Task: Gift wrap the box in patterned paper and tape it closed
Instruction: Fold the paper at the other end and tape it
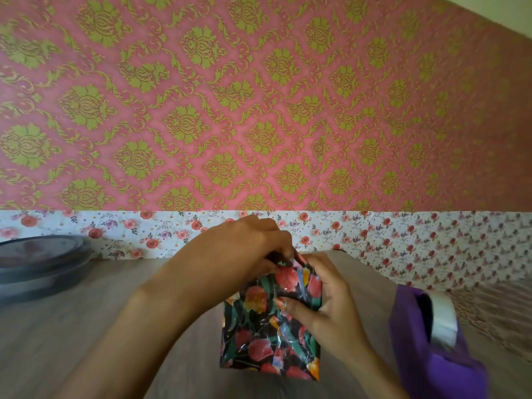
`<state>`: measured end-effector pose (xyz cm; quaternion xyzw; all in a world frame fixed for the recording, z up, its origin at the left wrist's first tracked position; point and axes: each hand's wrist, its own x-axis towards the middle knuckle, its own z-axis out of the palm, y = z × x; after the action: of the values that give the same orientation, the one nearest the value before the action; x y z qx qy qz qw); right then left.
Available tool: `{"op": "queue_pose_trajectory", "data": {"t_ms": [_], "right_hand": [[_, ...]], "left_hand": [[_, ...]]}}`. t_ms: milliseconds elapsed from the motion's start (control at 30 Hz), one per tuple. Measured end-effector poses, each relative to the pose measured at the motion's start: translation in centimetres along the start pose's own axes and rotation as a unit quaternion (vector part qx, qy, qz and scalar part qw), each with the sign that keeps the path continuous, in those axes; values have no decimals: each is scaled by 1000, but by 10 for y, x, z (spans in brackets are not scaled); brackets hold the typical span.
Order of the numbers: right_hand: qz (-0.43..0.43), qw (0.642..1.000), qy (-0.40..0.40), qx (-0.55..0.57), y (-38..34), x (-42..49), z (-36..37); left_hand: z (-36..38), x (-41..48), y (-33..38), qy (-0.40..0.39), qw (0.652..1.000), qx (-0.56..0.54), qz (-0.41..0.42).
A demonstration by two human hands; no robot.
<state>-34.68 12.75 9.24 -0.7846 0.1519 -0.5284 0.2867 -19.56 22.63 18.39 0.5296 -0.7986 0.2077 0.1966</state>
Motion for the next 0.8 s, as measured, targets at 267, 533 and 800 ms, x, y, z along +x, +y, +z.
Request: {"op": "queue_pose_trajectory", "data": {"t_ms": [267,533,800], "right_hand": [[-24,999,9,-25,4,-1,-10],[-25,999,21,-13,8,-3,-17],[-2,998,42,42,10,-9,-21]], "left_hand": [[-1,3,12,53,998,-32,17],[5,4,12,61,995,-64,47],[4,2,14,68,966,-248,26]]}}
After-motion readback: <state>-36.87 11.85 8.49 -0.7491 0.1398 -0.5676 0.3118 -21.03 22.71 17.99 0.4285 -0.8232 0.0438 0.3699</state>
